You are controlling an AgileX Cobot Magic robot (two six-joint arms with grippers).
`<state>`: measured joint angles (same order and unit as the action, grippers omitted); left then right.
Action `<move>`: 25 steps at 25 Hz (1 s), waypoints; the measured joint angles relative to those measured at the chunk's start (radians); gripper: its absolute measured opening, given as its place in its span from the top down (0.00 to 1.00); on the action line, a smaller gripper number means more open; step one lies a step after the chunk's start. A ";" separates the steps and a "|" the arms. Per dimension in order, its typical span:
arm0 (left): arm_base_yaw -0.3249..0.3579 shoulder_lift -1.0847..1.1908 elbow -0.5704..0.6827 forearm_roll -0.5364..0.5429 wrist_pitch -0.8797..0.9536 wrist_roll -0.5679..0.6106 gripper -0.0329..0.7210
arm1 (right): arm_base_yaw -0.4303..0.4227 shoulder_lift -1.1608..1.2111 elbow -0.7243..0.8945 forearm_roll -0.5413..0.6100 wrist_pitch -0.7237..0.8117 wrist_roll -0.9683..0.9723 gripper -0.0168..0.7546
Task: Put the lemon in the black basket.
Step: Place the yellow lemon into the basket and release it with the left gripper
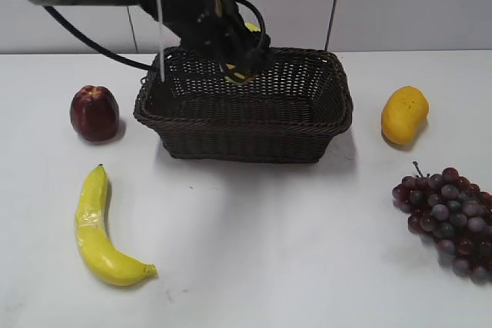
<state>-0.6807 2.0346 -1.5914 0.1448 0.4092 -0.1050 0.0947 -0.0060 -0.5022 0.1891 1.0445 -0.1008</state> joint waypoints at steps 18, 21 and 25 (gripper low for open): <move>0.012 0.234 -0.100 -0.031 -0.006 0.000 0.23 | 0.000 0.000 0.000 0.000 0.000 0.000 0.24; 0.012 0.234 -0.102 -0.036 -0.007 0.000 0.12 | 0.000 0.000 0.000 0.000 0.000 0.000 0.24; 0.015 0.233 -0.139 -0.039 0.035 0.000 0.05 | 0.000 0.000 0.000 0.000 0.000 0.000 0.24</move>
<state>-0.6653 2.2678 -1.7305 0.1058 0.4442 -0.1050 0.0947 -0.0060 -0.5022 0.1891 1.0445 -0.1008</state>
